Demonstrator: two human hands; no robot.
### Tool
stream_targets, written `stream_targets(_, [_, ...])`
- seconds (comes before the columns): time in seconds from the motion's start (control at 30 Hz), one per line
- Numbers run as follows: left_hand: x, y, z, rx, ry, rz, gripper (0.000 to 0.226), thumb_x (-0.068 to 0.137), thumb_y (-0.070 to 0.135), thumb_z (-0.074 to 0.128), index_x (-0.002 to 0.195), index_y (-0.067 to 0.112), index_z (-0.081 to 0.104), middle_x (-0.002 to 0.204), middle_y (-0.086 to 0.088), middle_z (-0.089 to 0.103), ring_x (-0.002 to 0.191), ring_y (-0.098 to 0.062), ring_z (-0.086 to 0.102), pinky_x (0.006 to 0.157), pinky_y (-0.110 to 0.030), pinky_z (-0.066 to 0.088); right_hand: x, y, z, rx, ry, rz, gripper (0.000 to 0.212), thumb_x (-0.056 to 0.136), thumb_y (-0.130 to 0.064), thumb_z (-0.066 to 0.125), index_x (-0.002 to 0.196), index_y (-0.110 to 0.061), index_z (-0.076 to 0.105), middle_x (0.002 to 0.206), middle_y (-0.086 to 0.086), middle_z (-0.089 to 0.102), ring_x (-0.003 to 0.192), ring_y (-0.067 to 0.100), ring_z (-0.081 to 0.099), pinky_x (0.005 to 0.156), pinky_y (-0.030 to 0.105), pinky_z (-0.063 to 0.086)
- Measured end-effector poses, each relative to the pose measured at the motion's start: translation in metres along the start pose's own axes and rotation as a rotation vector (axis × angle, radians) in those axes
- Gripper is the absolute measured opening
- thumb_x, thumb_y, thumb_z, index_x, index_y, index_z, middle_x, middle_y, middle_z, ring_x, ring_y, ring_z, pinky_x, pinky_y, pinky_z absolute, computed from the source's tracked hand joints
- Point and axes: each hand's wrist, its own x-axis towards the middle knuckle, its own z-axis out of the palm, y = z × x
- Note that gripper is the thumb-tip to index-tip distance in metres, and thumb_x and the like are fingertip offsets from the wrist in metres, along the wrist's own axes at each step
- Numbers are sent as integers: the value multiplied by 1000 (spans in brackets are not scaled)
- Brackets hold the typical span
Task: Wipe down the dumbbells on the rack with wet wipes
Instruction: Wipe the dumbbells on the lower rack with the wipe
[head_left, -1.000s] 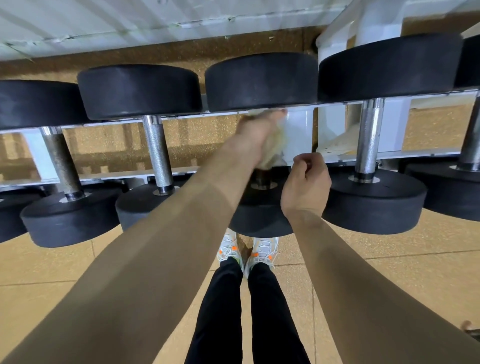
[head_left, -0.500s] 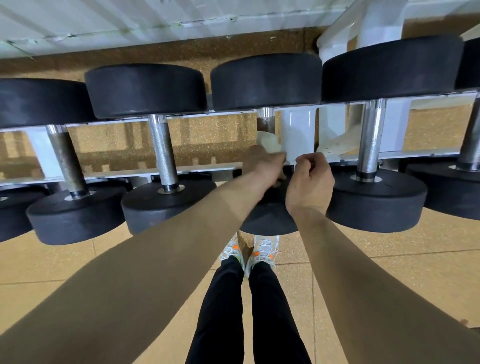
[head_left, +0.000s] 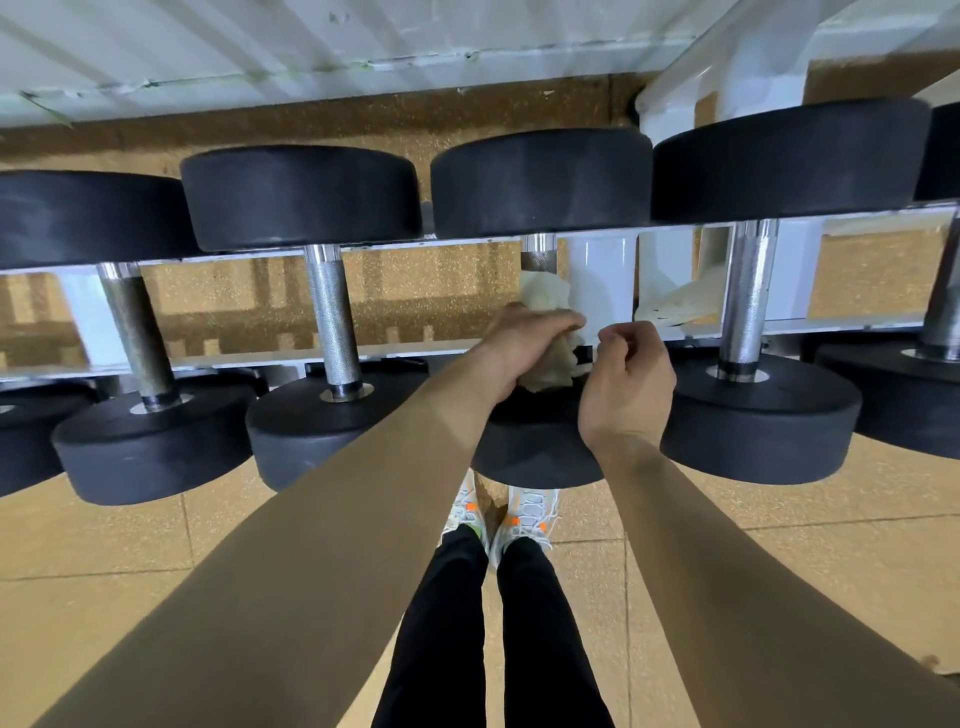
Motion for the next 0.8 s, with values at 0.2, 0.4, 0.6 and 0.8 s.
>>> stream_targets(0.2, [10, 18, 23, -100, 300, 114, 32, 88, 27, 71, 112, 9, 59, 90, -8, 73, 75, -28, 73, 60, -32, 60, -2, 0, -2, -73, 21, -155, 36, 87, -22, 36, 109, -10, 62, 109, -2, 50, 96, 27, 55, 74, 25, 33])
stream_targets(0.4, [14, 27, 11, -41, 173, 146, 49, 76, 45, 80, 110, 12, 65, 98, -3, 75, 90, -25, 72, 75, -26, 55, -3, -2, -3, -296, -67, -472, 42, 84, -28, 33, 100, -7, 64, 102, 13, 60, 91, 35, 55, 80, 48, 48])
stream_targets(0.6, [11, -19, -4, -61, 14, 12, 26, 110, 15, 39, 90, 16, 56, 100, -3, 74, 69, -3, 66, 50, -12, 50, -2, -13, -14, -638, -259, -883, 37, 89, -35, 43, 104, -7, 62, 105, 14, 58, 93, 35, 54, 82, 45, 44])
stream_targets(0.8, [16, 23, 6, -187, 147, 157, 37, 79, 22, 81, 107, 2, 67, 84, -10, 70, 68, -24, 68, 58, -29, 57, 4, 5, -21, -595, -283, -822, 48, 86, -41, 41, 116, -7, 58, 107, 14, 56, 95, 36, 53, 82, 48, 47])
